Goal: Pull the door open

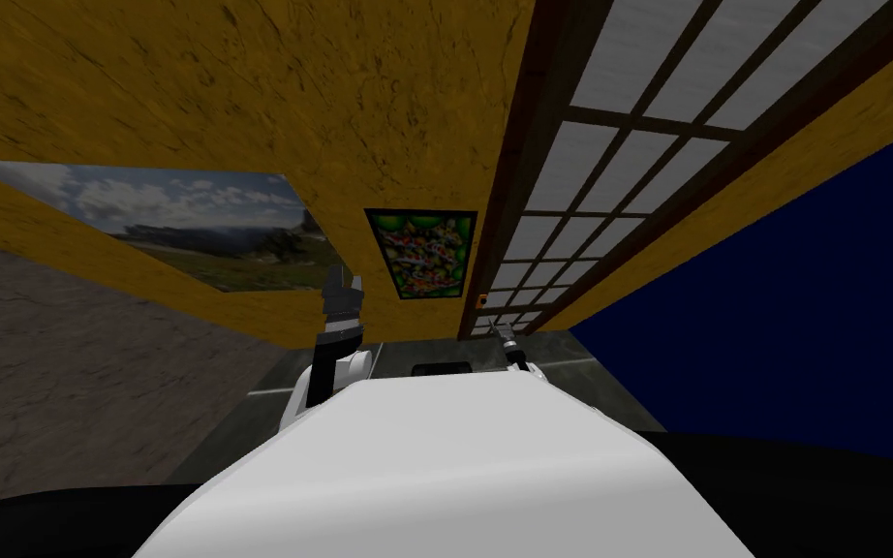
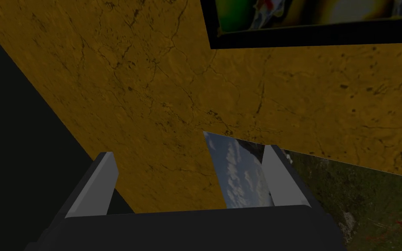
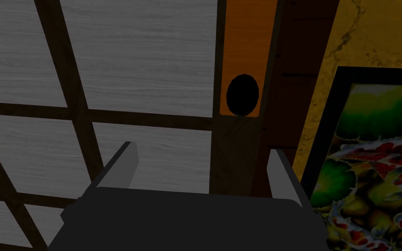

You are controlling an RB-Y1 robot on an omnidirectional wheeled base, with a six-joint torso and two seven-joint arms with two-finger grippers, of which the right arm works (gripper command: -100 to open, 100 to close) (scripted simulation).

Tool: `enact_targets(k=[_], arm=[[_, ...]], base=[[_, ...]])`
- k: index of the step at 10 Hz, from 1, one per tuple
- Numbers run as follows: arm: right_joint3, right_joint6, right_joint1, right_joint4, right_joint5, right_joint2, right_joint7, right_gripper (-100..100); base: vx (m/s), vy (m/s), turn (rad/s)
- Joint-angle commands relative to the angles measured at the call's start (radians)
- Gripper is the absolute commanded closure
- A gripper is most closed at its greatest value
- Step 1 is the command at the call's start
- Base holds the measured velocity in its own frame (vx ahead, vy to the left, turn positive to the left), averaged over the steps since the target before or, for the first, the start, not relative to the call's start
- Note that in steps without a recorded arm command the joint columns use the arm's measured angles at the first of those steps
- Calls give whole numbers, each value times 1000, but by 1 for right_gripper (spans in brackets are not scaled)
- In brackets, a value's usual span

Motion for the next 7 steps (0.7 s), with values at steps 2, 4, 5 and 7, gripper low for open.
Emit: enact_targets(k=[2,4,5,7], arm=[[-4,6,-1,-11,-8,-1,-1,-100],[-5,4,-7,-11,-11,1,-1,-100],[-5,3,-11,-11,-12,2,-1,-100],[-2,1,-18,-13,-13,6,0,-100]], base=[[174,26,39],[181,43,33],[247,52,22],[230,38,19]])
